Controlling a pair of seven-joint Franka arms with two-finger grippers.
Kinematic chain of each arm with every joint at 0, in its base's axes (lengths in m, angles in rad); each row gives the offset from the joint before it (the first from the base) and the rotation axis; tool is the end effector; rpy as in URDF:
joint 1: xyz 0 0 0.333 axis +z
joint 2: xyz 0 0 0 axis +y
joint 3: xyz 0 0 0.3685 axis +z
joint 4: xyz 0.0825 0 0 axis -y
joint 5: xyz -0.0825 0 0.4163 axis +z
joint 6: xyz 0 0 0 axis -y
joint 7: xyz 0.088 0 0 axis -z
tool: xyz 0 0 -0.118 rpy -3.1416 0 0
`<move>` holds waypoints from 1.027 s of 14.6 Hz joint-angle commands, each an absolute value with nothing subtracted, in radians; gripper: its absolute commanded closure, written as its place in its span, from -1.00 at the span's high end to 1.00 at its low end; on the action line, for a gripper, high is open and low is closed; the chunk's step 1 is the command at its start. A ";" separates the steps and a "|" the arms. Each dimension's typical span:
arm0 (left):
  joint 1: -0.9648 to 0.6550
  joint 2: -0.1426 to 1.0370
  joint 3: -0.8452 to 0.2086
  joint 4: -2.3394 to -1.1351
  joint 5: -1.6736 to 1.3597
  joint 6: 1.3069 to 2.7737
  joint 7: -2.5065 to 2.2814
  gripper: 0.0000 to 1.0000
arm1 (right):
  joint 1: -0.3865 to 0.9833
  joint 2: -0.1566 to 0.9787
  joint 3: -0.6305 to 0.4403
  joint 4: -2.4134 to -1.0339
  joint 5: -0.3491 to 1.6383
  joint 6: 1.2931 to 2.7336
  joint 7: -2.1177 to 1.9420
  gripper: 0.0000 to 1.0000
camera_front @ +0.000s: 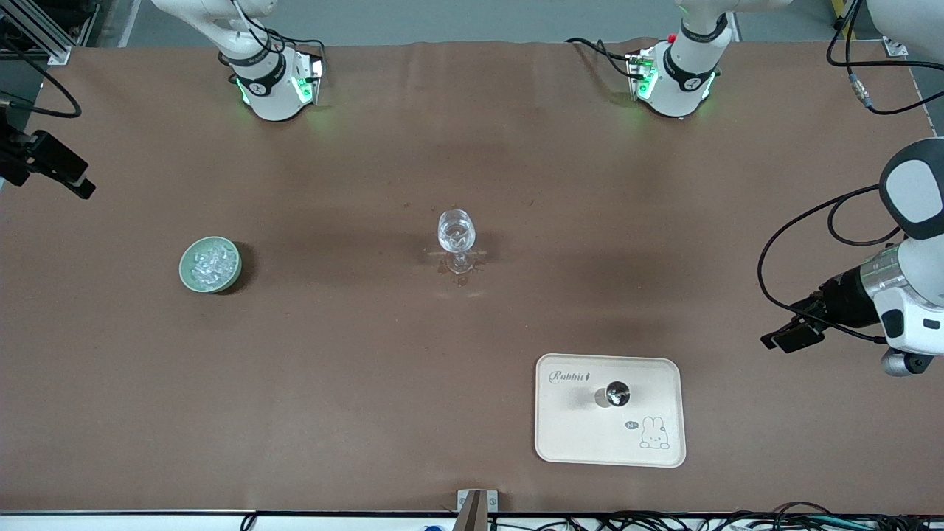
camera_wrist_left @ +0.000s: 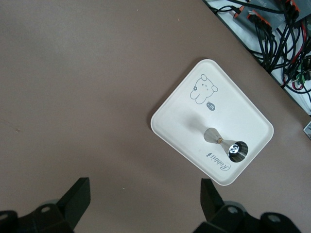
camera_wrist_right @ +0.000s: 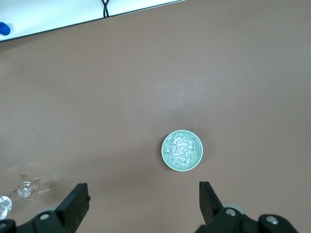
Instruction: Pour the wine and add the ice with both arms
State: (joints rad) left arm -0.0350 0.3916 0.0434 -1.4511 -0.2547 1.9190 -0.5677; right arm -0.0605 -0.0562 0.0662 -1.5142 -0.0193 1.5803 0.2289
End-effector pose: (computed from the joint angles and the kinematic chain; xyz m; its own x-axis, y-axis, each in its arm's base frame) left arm 0.7376 -0.0194 0.5012 0.7988 0.5981 -0.0651 0.5955 -0.7705 0.2273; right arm 0.5678 0.0024 0.7280 0.9674 -0.2208 0.1239 -0.2219 -0.9751 -0.0054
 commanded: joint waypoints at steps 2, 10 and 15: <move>-0.031 0.387 0.054 -1.424 -0.230 1.887 -0.537 1.00 | -0.023 -0.028 0.013 -1.485 -0.009 1.588 0.222 1.00; -0.029 0.146 0.071 -1.529 -0.051 1.744 0.198 1.00 | -0.008 -0.009 0.009 -1.456 -0.012 1.580 0.203 1.00; -0.028 -0.050 0.015 -1.700 -0.003 1.749 0.190 1.00 | -0.018 -0.011 0.006 -1.457 -0.014 1.572 0.112 1.00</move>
State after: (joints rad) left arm -0.0260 0.0364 0.0483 -1.6045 -0.0332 1.7326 0.1829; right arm -0.0159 -0.0144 0.0095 -1.4727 -0.0193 1.5858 0.1367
